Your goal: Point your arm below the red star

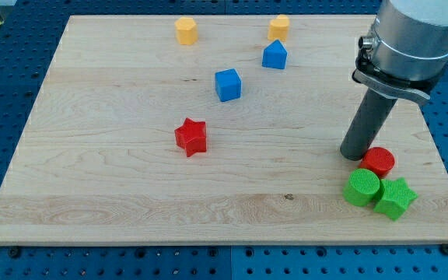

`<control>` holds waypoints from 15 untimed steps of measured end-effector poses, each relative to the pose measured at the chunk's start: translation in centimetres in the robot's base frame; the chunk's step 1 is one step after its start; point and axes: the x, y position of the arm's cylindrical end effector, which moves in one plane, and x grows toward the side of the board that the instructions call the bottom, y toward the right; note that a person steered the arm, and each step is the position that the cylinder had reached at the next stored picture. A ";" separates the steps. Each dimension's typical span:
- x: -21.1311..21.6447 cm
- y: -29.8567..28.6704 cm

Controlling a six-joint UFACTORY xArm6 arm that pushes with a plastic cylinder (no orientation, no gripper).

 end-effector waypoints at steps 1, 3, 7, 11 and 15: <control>0.0 1.1; 0.0 -0.3; 0.0 -3.2; -0.3 -14.7; 4.5 -22.9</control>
